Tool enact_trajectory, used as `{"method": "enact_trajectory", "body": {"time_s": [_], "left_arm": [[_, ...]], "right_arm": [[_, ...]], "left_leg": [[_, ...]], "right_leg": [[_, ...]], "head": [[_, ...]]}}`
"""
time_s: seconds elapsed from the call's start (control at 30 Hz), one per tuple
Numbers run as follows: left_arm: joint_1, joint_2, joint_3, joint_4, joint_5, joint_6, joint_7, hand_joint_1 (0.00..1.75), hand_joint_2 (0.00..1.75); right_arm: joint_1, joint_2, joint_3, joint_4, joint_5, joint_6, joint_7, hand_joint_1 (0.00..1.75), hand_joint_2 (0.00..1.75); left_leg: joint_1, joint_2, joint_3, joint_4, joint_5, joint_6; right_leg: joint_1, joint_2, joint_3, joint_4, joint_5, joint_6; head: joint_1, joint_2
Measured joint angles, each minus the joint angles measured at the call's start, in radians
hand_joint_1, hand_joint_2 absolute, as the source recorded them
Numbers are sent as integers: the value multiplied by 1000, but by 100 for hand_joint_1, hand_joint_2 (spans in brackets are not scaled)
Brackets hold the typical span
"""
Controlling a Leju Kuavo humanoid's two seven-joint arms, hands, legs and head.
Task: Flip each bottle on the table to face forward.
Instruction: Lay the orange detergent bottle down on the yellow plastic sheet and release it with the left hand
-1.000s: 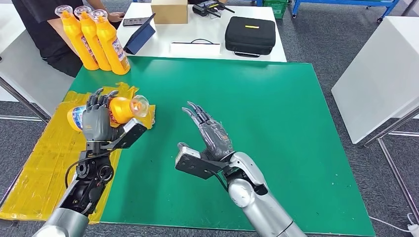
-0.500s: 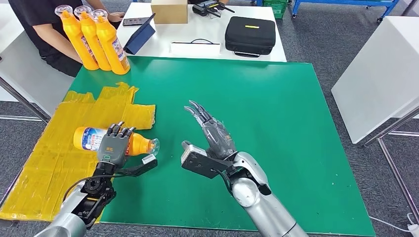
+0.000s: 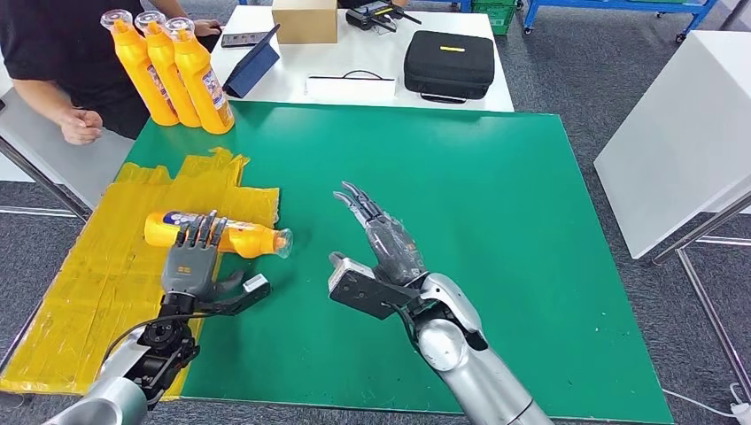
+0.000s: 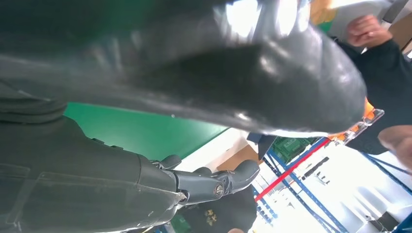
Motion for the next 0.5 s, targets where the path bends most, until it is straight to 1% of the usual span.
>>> {"method": "enact_trajectory", "body": {"time_s": [0.07, 0.1, 0.13, 0.17, 0.2, 0.23, 0.3, 0.33, 0.37, 0.4, 0.47, 0.5], "left_arm": [[21, 15, -16, -42, -8, 11, 88, 0, 0], [39, 23, -20, -85, -8, 13, 114, 0, 0], [60, 29, -18, -141, -1, 14, 111, 0, 0], [83, 30, -6, -209, 18, 15, 74, 0, 0], [104, 21, 17, -279, 63, 15, 0, 0, 0], [120, 5, 51, -344, 134, 16, -103, 0, 0], [140, -43, 124, -459, 350, 15, -336, 0, 0], [147, -64, 149, -508, 458, 8, -418, 0, 0], [154, -81, 163, -558, 566, -8, -479, 0, 0], [163, -95, 170, -606, 677, -41, -521, 0, 0], [187, -120, 171, -702, 968, -153, -608, 0, 0], [204, -132, 164, -751, 1134, -223, -649, 0, 0]], "right_arm": [[0, -2, -1, 0, -2, -5, 2, 0, 0], [0, -3, -3, 0, -3, -11, 2, 0, 0], [1, -4, -5, 0, -6, -20, 1, 0, 0], [2, -6, -9, 0, -13, -35, -8, 0, 0], [6, -7, -16, 0, -25, -57, -25, 0, 0], [13, -8, -24, -2, -40, -84, -47, 0, 0], [31, -11, -49, -10, -76, -133, -93, 0, 0], [40, -12, -63, -15, -93, -147, -109, 0, 0], [49, -13, -76, -20, -112, -155, -121, 0, 0], [58, -14, -88, -23, -136, -158, -131, 0, 0], [76, -16, -114, -27, -213, -164, -171, 0, 0], [86, -16, -129, -28, -263, -171, -205, 0, 0]], "left_leg": [[0, 1, 0, 0, 0, 0], [0, 2, 0, 0, 0, 0], [0, 2, 0, 0, 0, 0], [0, 2, -1, 0, 0, 0], [0, 1, -1, 0, 0, 0], [0, 0, -2, 0, 0, 0], [0, -2, -3, 0, 0, 0], [-1, -2, -3, 0, -1, 0], [-1, -1, -3, 0, -1, 0], [-1, 0, -3, 0, -1, 0], [-2, 1, -3, 0, -2, 0], [-2, 1, -3, 0, -1, 0]], "right_leg": [[0, 0, -1, 0, 1, -1], [0, 1, -1, 0, 1, -1], [0, 1, -2, 0, 1, -2], [0, 1, -3, 0, 1, -2], [0, 0, -4, 0, 1, -3], [0, -1, -4, 0, 1, -3], [0, -2, -4, 0, 1, -3], [0, -2, -4, 0, 1, -3], [-1, -1, -4, 0, 1, -2], [-1, -1, -4, -1, 2, -2], [-2, 0, -5, -1, 2, -2], [-2, 0, -5, -1, 2, -2]], "head": [[0, 0], [0, 0], [0, 0], [0, 0], [-1, 0], [0, 0], [0, 0], [0, 0], [0, 0], [0, 0], [0, 0], [0, 0]]}}
